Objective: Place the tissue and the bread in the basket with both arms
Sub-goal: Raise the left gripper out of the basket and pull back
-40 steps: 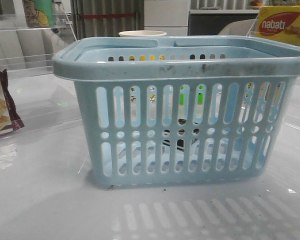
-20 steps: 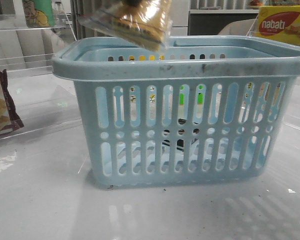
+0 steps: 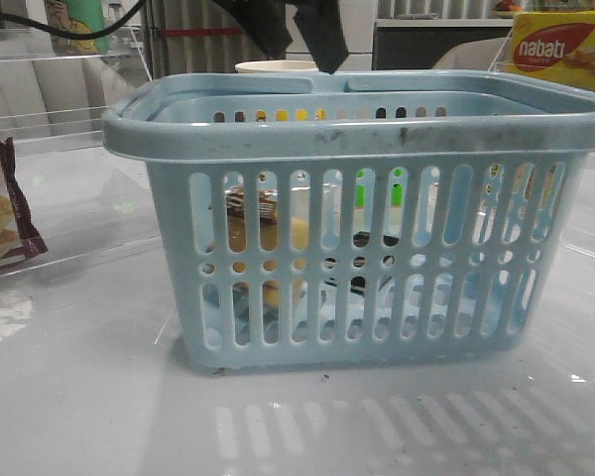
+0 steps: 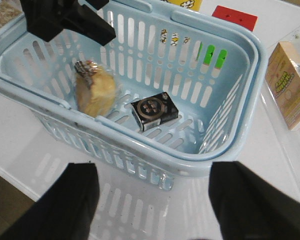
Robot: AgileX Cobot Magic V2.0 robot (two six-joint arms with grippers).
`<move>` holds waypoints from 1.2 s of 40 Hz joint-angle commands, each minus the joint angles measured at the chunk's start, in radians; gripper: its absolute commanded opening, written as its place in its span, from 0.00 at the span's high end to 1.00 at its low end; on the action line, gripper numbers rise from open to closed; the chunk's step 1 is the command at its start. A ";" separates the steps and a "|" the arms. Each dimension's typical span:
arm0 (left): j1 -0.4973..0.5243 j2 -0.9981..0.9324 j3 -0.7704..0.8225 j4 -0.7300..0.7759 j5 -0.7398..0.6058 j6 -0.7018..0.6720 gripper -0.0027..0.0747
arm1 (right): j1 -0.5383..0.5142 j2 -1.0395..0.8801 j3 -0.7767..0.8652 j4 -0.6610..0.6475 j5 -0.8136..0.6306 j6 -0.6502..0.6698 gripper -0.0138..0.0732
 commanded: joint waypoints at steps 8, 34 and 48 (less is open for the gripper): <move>-0.008 -0.220 0.023 -0.060 -0.041 0.001 0.38 | 0.001 -0.004 -0.026 -0.016 -0.075 -0.002 0.19; -0.004 -0.962 0.694 -0.067 -0.035 -0.001 0.38 | 0.001 -0.004 -0.026 -0.016 -0.070 -0.002 0.19; -0.002 -1.179 0.903 0.104 -0.015 -0.240 0.38 | 0.001 -0.020 -0.026 -0.058 0.022 -0.002 0.19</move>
